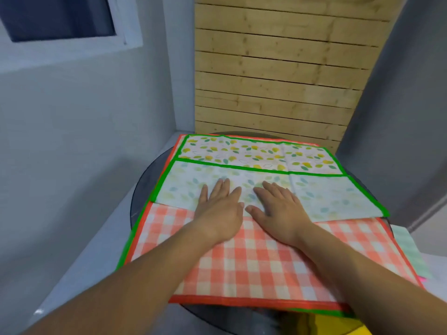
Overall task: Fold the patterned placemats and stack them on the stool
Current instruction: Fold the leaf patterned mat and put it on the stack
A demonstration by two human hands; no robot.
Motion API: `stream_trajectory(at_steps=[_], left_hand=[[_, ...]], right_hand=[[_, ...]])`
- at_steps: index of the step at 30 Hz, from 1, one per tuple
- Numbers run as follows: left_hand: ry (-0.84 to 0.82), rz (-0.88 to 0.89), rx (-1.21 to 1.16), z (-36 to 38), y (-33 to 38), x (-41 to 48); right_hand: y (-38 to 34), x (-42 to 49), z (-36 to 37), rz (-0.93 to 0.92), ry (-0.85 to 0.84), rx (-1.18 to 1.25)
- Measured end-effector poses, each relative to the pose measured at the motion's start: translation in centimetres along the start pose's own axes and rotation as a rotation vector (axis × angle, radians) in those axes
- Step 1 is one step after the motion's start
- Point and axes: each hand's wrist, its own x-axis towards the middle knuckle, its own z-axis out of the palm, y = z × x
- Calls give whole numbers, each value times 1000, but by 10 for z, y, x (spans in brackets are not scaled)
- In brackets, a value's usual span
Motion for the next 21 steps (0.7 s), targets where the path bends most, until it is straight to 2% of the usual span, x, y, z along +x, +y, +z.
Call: stream_trajectory(at_steps=[5,11,18,21], left_hand=[[-54,-184,53,-4,-19,-18],[-79,-319,-30,-13,-36,-33],[9,-419,-3,-16,-43,-42],[191,-324,82,-20,-34,-39]], right_hand=[[-1,0,-3,3,-22,-3],[0,-1,-5,-4,-29,0],[2,0,-4,-12,-14,6],[1,0,-4,-9,-8,10]])
